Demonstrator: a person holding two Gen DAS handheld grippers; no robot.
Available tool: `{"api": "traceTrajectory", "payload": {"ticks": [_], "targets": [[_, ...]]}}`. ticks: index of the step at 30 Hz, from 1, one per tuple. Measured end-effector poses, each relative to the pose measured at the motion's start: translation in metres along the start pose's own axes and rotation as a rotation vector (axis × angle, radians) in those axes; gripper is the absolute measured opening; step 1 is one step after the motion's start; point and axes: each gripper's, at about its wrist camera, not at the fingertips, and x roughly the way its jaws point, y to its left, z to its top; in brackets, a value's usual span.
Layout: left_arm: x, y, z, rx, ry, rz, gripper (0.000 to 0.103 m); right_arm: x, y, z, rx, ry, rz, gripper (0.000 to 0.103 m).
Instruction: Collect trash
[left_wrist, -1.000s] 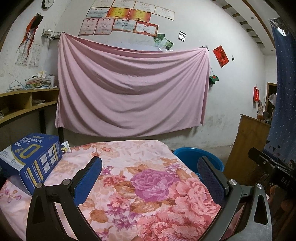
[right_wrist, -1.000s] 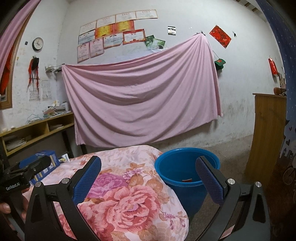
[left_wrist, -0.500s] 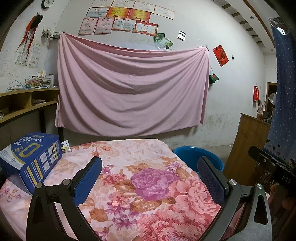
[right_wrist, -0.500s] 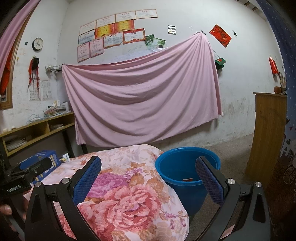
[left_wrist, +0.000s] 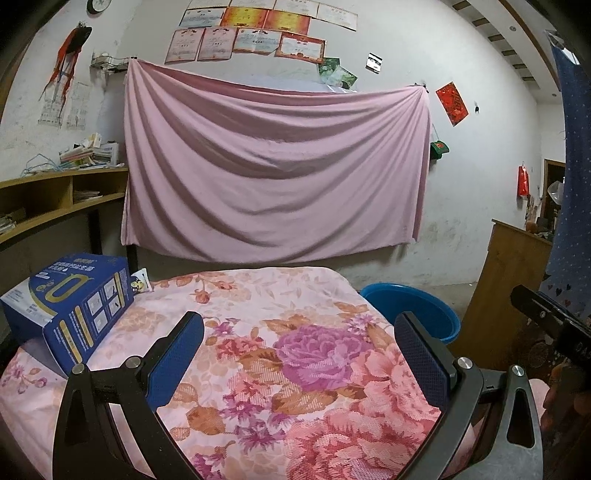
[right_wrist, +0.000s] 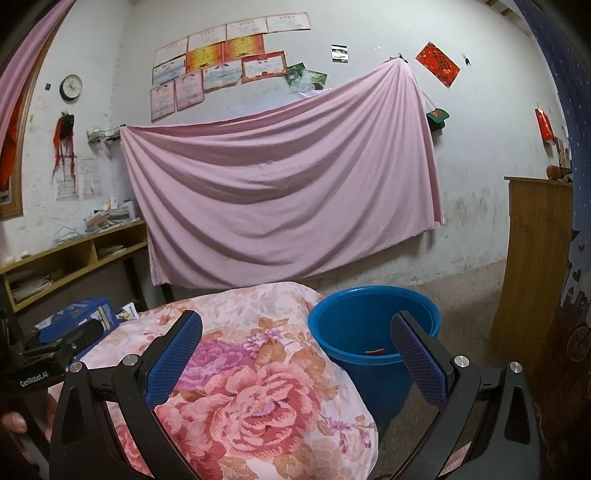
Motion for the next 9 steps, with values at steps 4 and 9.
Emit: {"api": "traceTrajectory", "payload": {"ticks": [4, 9], "targets": [[0.0017, -0.0004, -0.0018, 0.004, 0.001, 0.000, 0.101, 0.0005, -0.0008, 0.0006, 0.002, 0.002, -0.002, 0.103], [0.0028, -0.0012, -0.0039, 0.002, 0.007, -0.002, 0.101, 0.0013, -0.0020, 0.0007, 0.004, 0.005, 0.000, 0.103]]}}
